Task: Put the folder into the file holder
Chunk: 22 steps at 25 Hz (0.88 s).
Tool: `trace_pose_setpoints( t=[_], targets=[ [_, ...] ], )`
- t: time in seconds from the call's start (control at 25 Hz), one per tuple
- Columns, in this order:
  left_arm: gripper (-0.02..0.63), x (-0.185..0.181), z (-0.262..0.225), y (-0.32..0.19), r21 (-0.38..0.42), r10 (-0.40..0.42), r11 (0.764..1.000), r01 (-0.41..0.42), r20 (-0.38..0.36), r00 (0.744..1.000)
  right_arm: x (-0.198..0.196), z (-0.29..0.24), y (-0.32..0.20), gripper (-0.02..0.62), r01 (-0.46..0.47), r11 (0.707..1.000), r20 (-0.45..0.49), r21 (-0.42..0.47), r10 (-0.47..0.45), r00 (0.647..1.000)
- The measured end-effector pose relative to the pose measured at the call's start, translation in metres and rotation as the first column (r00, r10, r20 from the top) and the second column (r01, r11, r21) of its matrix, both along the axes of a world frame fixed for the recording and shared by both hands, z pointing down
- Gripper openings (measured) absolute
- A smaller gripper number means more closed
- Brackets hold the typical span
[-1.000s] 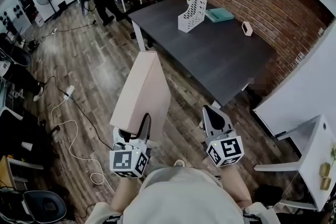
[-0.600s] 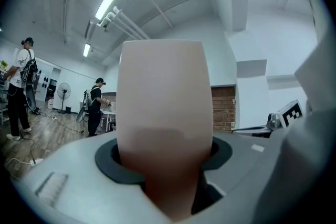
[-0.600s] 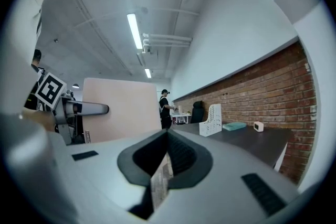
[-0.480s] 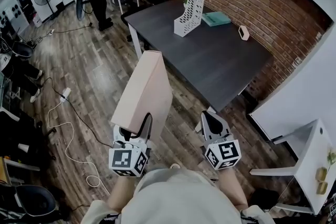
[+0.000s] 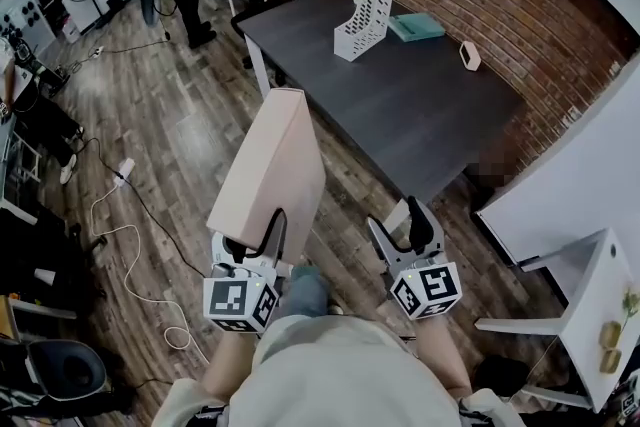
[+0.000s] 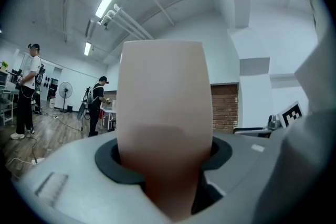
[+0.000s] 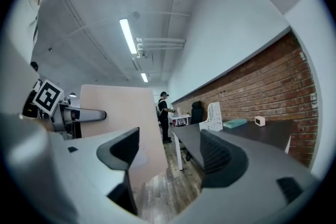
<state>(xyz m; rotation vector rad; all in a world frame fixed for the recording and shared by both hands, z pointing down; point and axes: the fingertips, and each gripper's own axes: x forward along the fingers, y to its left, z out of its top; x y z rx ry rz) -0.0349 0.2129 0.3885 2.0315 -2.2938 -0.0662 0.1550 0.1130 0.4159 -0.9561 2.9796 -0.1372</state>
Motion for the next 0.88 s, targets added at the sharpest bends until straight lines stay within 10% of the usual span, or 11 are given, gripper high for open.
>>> trace_pose_setpoints(
  t=[0.88],
  targets=[
    [0.267,-0.098,0.005,-0.193,0.004,0.09,0.996,-0.09,-0.023,0.996,-0.095,0.007,-0.171,0.407,-0.06,0.997,-0.022,-0.043,0.059,0.998]
  ],
)
